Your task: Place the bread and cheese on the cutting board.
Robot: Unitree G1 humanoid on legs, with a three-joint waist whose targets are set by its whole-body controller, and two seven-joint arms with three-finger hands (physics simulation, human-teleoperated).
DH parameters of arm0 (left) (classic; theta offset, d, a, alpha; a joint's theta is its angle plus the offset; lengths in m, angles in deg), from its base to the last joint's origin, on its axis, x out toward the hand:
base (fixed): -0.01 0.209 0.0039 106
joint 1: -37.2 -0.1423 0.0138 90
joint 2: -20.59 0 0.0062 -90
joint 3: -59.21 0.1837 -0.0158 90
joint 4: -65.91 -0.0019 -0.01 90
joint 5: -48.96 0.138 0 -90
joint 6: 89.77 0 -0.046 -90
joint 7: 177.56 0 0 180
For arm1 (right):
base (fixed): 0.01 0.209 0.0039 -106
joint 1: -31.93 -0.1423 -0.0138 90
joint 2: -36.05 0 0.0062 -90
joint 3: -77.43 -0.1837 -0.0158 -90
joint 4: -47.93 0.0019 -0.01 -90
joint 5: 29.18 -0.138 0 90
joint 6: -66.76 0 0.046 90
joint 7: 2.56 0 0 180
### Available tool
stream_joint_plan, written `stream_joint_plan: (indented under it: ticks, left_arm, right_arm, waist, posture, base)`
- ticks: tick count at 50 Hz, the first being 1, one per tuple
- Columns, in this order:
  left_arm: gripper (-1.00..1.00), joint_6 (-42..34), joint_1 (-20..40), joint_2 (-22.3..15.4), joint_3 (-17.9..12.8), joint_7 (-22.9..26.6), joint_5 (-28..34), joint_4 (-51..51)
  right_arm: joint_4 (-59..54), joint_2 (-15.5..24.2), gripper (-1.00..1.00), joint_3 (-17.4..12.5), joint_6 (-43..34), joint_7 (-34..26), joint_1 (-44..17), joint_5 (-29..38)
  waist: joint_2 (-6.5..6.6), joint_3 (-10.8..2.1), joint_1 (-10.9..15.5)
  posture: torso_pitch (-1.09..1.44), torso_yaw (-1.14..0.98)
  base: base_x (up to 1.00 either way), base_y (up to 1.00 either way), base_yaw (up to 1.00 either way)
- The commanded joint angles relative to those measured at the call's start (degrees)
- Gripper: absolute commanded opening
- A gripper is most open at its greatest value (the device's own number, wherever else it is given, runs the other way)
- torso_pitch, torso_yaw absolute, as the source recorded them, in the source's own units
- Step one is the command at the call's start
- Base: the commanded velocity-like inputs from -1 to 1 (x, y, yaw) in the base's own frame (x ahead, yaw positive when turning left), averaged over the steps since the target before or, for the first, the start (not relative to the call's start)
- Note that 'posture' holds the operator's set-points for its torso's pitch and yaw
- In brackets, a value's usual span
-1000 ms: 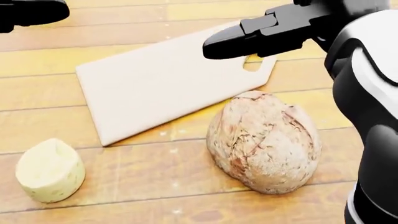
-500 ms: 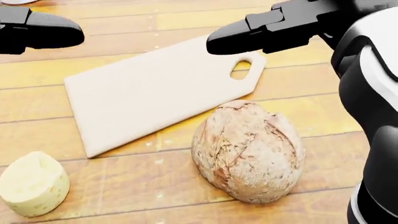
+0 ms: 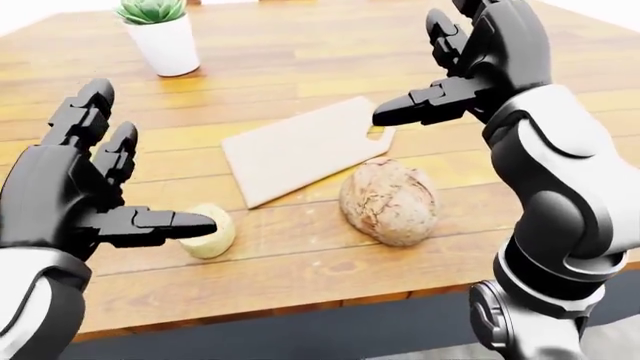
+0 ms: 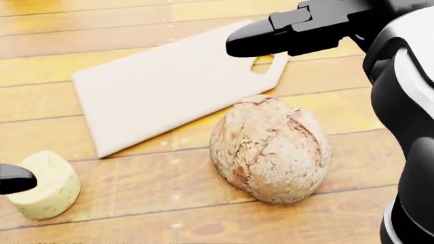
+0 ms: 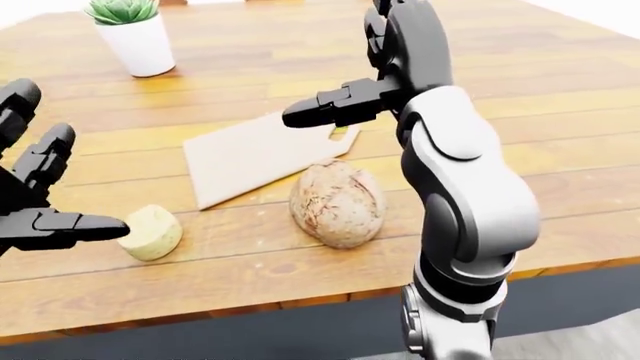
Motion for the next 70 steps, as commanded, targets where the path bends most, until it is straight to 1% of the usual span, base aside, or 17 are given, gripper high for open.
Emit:
stream_joint_plan:
  ticks: [1,4,7,9,15,18,21,23,27,33,39,44,57,66,67,68,70]
  left_arm:
    - [1.0,5.37,-1.23,-0.28,-0.73,2.53,0.9,0.82]
    - [1.0,6.75,-4.01,1.01,-2.64,4.71,0.49,1.68]
    - [1.0,9.31,-7.59,2.78,-2.65,7.18,1.01,1.66]
    - [1.0,11.7,-9.98,3.06,-0.41,8.66,4.16,1.49]
    - [1.0,18.05,-14.86,7.13,1.5,15.24,11.14,1.26]
    - [1.0,22.28,-17.66,9.69,4.0,18.77,16.19,1.47]
    - [1.0,24.22,-18.0,11.31,5.94,21.39,20.3,0.84]
    - [1.0,23.86,-17.69,12.12,5.8,22.49,21.35,1.29]
    - [1.0,27.21,-19.4,14.79,8.7,24.73,26.12,-0.04]
    - [1.0,29.3,-19.63,17.22,10.52,26.26,29.89,-3.18]
    - [1.0,30.45,-19.7,17.92,10.63,26.89,31.28,-5.23]
    - [1.0,30.97,-19.82,18.16,9.67,27.08,31.69,-6.57]
    - [1.0,32.73,-19.75,17.82,8.91,26.82,32.71,-9.83]
    - [0.91,33.24,-19.9,17.92,9.58,26.3,33.71,-11.41]
    - [0.87,33.29,-19.79,17.9,9.58,26.19,33.78,-11.49]
    - [0.76,33.39,-19.76,17.84,9.64,26.16,33.86,-11.58]
    - [0.67,33.78,-19.79,17.76,9.78,26.09,34.16,-11.97]
  right_arm:
    - [1.02,0.34,1.0,-0.35,1.76,0.06,-1.59,0.27]
    - [0.58,0.07,1.0,0.02,2.14,0.0,-1.64,0.61]
    - [0.4,0.05,1.0,-0.23,2.43,-0.31,-1.24,0.81]
    - [0.36,0.07,1.0,-0.18,2.35,-0.36,-1.29,0.95]
    - [0.02,-0.36,1.0,0.37,2.71,-0.7,-1.03,1.8]
    - [0.02,-0.48,1.0,0.33,2.82,-0.94,-0.84,2.11]
    - [0.3,-0.57,1.0,0.3,2.55,-1.04,-0.87,2.26]
    - [0.08,-0.58,1.0,0.29,2.77,-1.17,-0.83,2.34]
    - [0.14,-0.71,1.0,0.36,2.63,-1.26,-0.95,2.53]
    - [0.13,-0.68,1.0,0.17,2.54,-1.3,-1.08,2.44]
    - [0.03,-0.7,1.0,0.29,2.61,-1.28,-1.13,2.44]
    - [0.13,-0.79,1.0,0.41,2.53,-1.28,-1.1,2.56]
    - [0.21,-1.08,1.0,0.62,2.29,-1.56,-1.14,3.05]
    - [-0.05,-1.15,1.0,0.61,2.55,-1.73,-1.11,3.19]
    - [-0.03,-1.19,1.0,0.57,2.5,-1.71,-1.16,3.18]
    - [-0.02,-1.16,1.0,0.58,2.46,-1.72,-1.14,3.18]
    - [0.01,-1.17,1.0,0.57,2.43,-1.72,-1.14,3.18]
  waist:
    - [0.2,-1.31,0.03]
    - [0.11,-1.5,0.18]
    - [0.02,-1.59,0.26]
    - [-0.01,-1.66,0.38]
    - [-0.14,-1.99,0.6]
    - [-0.25,-2.14,0.68]
    - [-0.42,-2.28,0.76]
    - [-0.5,-2.41,0.84]
    - [-0.67,-2.45,0.85]
    - [-0.8,-2.63,0.96]
    - [-0.89,-2.65,0.89]
    - [-0.88,-2.68,0.89]
    - [-0.89,-2.63,0.81]
    - [-0.82,-2.7,0.8]
    - [-0.83,-2.7,0.79]
    - [-0.83,-2.7,0.78]
    - [-0.85,-2.69,0.78]
  posture:
    - [0.0,0.0]
    - [0.0,0.0]
    - [0.0,0.0]
    - [0.0,0.0]
    - [0.0,0.0]
    - [0.0,0.0]
    - [0.0,0.0]
    - [0.0,0.0]
    - [0.0,0.0]
    - [0.0,0.0]
    - [0.0,0.0]
    - [0.0,0.0]
    - [0.0,0.0]
    - [0.0,0.0]
    - [0.0,0.0]
    - [0.0,0.0]
    - [0.0,0.0]
  base:
    - [0.0,0.0,0.0]
    - [0.0,0.0,0.0]
    - [0.0,0.0,0.0]
    - [0.0,0.0,0.0]
    - [0.0,0.0,0.0]
    - [0.0,0.0,0.0]
    - [0.0,0.0,0.0]
    - [0.0,0.0,0.0]
    - [0.0,0.0,0.0]
    - [0.0,0.0,0.0]
    - [0.0,0.0,0.0]
    - [0.0,0.0,0.0]
    - [0.0,0.0,0.0]
    - [0.0,0.0,0.0]
    - [0.0,0.0,0.0]
    - [0.0,0.0,0.0]
    - [0.0,0.0,0.0]
